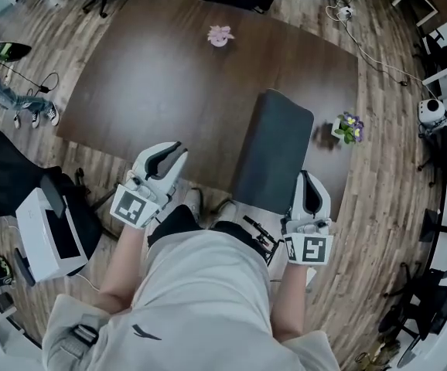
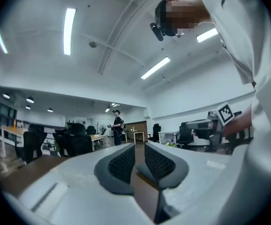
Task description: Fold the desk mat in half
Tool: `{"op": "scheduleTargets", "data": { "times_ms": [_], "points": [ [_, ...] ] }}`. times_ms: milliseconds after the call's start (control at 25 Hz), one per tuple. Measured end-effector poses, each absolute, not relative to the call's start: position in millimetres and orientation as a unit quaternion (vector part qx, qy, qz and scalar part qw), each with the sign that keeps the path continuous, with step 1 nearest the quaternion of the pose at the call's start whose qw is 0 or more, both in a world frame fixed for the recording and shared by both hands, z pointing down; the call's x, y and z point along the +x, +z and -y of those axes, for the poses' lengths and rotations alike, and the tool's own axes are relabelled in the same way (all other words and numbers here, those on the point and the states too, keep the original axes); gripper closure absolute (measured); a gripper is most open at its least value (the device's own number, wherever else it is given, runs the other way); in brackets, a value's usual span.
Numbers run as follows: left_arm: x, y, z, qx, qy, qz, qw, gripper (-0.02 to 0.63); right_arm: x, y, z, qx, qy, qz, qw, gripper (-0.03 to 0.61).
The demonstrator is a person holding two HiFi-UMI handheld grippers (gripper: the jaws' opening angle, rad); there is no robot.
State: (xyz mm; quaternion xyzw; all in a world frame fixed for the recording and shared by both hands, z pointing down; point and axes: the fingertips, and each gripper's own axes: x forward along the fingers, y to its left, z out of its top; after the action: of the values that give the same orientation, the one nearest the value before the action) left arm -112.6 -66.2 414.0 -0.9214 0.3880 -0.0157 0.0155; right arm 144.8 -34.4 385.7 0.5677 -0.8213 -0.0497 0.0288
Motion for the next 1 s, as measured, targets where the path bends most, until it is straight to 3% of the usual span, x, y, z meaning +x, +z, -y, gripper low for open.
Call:
{"op": "scheduleTargets", "data": {
  "times_ms": [200,480,1000],
  "points": [
    [-140,403,76,-0.905,-0.008,-0.424,0.038,0.548,156,377,27,0.588,-0.027,0.808,-0.013,0.577],
    [-162,396,85,-0.903,0.02,-0.428,0.021,0.609,155,380,36,0.612,-0.022,0.79,0.008,0.578],
    [-186,404,97,-0.892,0.036,-0.449,-0.03,0.609,154,385,44,0.631,0.009,0.776,-0.001,0.58]
  ]
}}
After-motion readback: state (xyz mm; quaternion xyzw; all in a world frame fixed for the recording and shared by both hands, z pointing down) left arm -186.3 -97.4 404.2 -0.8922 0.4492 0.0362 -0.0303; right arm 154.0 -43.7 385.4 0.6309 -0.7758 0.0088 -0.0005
